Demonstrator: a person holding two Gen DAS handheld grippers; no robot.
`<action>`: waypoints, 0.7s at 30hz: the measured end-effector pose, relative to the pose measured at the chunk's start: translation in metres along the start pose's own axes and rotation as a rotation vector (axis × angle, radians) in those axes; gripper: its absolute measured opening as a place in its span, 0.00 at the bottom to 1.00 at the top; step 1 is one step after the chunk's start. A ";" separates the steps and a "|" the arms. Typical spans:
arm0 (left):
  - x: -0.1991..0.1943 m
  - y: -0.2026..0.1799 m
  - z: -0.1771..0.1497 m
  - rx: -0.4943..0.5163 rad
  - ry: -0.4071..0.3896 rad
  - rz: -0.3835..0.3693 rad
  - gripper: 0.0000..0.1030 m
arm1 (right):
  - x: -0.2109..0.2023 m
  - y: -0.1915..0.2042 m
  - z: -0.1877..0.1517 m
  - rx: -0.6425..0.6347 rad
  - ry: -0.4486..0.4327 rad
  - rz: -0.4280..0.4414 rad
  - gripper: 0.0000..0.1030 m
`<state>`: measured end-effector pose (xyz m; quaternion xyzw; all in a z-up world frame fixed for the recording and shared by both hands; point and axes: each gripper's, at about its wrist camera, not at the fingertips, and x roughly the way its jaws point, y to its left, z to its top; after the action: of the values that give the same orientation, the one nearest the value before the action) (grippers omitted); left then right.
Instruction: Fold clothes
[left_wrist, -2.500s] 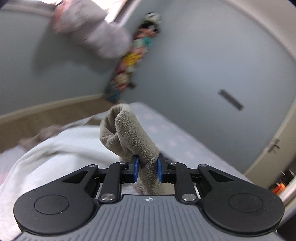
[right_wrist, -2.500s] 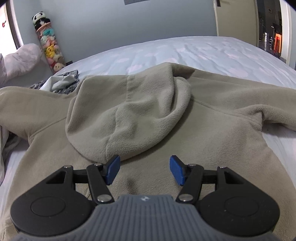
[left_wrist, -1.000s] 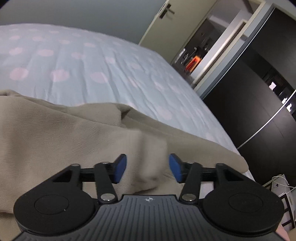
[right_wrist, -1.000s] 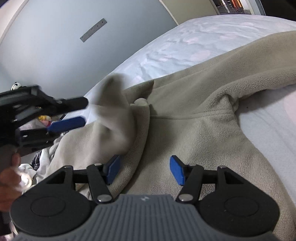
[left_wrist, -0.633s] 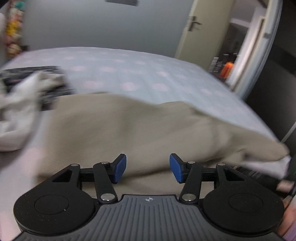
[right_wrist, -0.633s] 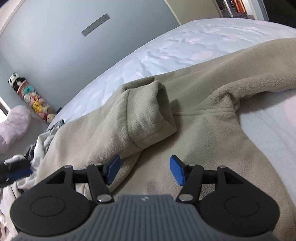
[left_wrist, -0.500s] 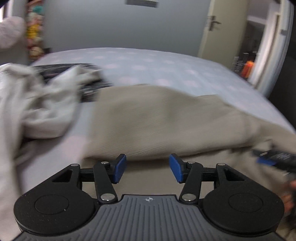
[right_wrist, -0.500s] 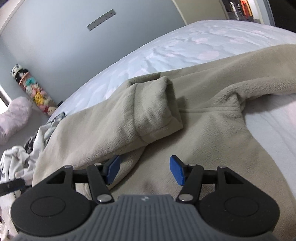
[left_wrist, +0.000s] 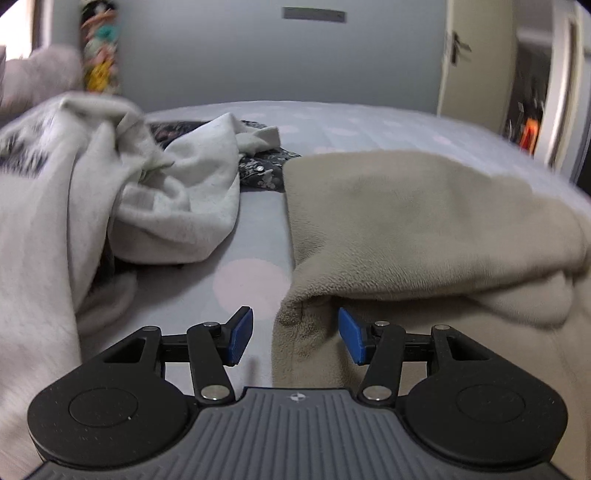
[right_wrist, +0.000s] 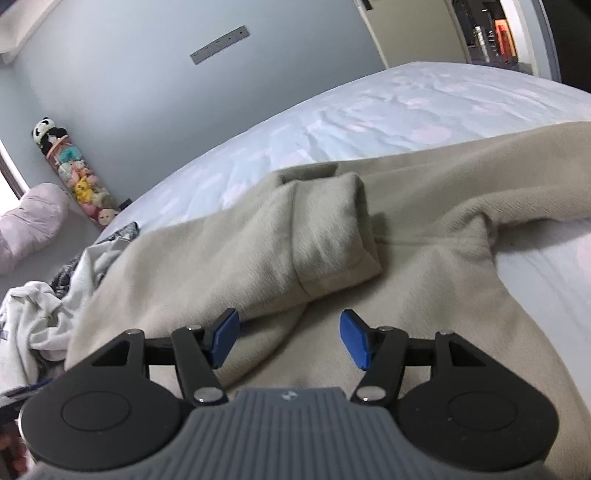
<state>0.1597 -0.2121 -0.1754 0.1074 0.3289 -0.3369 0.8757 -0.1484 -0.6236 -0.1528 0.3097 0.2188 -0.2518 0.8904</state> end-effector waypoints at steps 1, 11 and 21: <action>0.001 0.003 0.000 -0.026 -0.001 -0.011 0.48 | 0.003 0.002 0.009 -0.019 -0.015 -0.012 0.65; 0.019 0.001 0.022 -0.083 0.065 -0.046 0.21 | 0.081 0.004 0.074 -0.051 0.038 -0.108 0.79; 0.037 0.018 0.008 -0.159 0.164 0.025 0.00 | 0.105 0.025 0.072 -0.228 0.097 -0.182 0.30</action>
<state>0.1960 -0.2214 -0.1945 0.0688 0.4236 -0.2887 0.8558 -0.0352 -0.6872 -0.1481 0.1973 0.3160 -0.2896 0.8817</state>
